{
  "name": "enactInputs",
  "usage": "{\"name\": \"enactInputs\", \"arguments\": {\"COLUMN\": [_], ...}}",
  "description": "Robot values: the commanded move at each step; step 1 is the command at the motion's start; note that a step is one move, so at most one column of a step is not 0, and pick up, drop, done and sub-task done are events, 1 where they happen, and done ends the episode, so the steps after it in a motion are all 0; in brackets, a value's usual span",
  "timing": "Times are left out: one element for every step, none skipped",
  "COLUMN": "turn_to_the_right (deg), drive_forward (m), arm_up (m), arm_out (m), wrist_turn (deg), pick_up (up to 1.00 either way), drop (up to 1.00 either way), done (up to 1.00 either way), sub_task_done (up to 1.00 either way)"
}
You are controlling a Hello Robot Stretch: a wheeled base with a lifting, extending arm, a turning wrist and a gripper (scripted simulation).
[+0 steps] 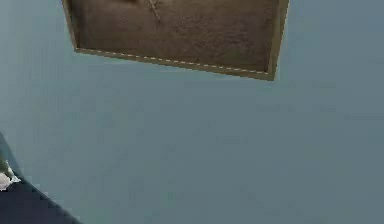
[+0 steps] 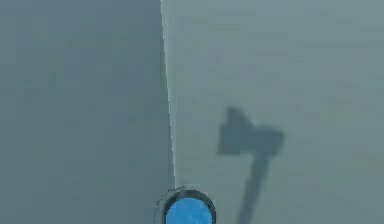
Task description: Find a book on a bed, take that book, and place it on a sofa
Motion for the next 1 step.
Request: {"name": "enactInputs", "arguments": {"turn_to_the_right": [-45.0], "drive_forward": [0.0], "arm_up": [0.0], "arm_out": [0.0], "wrist_turn": [0.0], "pick_up": [0.0], "drop": [0.0], "done": [0.0], "sub_task_done": [0.0]}}
